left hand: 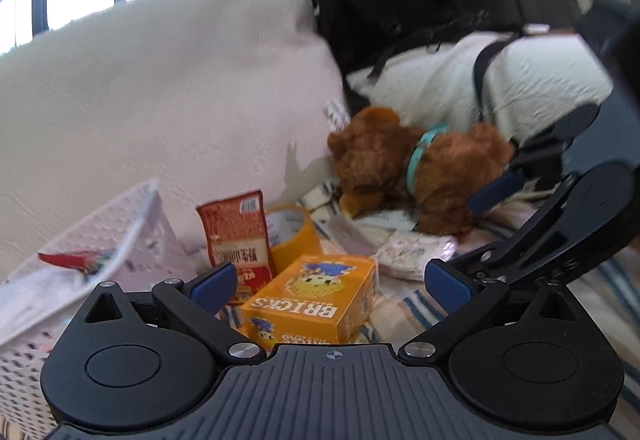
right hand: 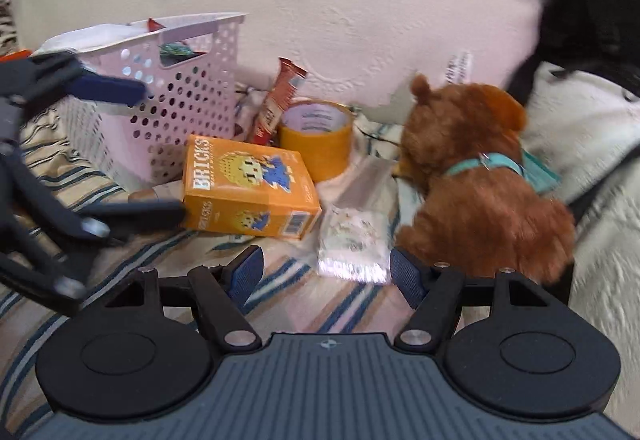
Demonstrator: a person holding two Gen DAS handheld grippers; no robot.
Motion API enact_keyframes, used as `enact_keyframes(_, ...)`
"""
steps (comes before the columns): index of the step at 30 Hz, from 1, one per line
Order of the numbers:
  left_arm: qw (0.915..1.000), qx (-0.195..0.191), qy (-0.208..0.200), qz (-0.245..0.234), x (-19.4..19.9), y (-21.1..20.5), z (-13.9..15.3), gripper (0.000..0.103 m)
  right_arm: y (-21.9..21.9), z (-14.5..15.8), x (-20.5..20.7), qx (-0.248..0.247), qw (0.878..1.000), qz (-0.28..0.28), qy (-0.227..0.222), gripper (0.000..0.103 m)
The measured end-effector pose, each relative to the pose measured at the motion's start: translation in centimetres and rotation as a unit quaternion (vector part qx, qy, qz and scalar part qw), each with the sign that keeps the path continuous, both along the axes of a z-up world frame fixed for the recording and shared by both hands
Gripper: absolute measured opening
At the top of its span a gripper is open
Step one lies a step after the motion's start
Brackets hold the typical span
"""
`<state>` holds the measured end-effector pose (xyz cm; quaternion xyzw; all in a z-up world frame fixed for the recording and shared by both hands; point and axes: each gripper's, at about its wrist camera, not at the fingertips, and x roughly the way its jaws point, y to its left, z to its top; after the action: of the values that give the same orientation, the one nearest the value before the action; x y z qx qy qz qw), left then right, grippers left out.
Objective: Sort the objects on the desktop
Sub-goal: 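Grasp the clear floral-print packet with the right tool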
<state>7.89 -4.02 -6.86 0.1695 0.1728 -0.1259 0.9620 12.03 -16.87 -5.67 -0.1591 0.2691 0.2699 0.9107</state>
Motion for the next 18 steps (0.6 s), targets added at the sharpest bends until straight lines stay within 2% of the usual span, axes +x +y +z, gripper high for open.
enact_keyframes(6, 0.9976, 0.001, 0.025, 0.065, 3.7, -0.1, -1.9, 0.103, 0.3, -1.0, 3.6, 0.009, 0.999, 0.002, 0.035, 0.069)
enact_keyframes(10, 0.9971, 0.018, 0.028, 0.069, 4.6, -0.4, -3.0, 0.103, 0.8, -2.4, 5.7, 0.004, 0.998, -0.01, 0.064, 0.068)
enact_keyframes(15, 0.9956, 0.036, 0.029, 0.081, 5.5, -0.9, -3.9, 0.103, 1.3, -2.8, 6.3, 0.005, 0.997, -0.014, 0.071, 0.068)
enact_keyframes(18, 0.9951, 0.036, 0.034, 0.086, 6.0, -1.1, -3.8, 0.103, 1.5, -2.6, 6.4, -0.005, 0.997, -0.034, 0.071, 0.062)
